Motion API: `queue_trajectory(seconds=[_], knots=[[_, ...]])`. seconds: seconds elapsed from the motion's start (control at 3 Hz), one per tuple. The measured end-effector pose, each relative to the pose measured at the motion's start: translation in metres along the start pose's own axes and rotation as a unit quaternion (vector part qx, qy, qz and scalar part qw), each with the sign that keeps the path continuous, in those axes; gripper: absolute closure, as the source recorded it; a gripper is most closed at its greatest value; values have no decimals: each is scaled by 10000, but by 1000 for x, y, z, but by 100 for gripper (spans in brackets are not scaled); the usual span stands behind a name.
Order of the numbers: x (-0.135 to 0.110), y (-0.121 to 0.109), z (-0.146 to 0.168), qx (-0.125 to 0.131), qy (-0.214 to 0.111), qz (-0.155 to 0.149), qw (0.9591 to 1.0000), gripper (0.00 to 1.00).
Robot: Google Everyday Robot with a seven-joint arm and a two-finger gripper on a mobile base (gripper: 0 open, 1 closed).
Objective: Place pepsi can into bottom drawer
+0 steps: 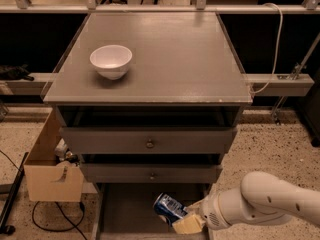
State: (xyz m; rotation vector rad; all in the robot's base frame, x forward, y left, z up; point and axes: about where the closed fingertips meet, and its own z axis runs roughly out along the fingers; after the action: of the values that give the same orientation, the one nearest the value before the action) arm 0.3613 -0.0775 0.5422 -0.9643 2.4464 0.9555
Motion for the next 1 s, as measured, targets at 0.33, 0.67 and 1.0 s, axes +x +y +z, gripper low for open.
queue_trajectory(seconds=[0.33, 0.67, 1.0], knots=[[15, -31, 26, 217, 101, -155, 9996, 100], [20, -73, 42, 621, 58, -187, 9979, 100], [20, -73, 42, 621, 58, -187, 9979, 100]])
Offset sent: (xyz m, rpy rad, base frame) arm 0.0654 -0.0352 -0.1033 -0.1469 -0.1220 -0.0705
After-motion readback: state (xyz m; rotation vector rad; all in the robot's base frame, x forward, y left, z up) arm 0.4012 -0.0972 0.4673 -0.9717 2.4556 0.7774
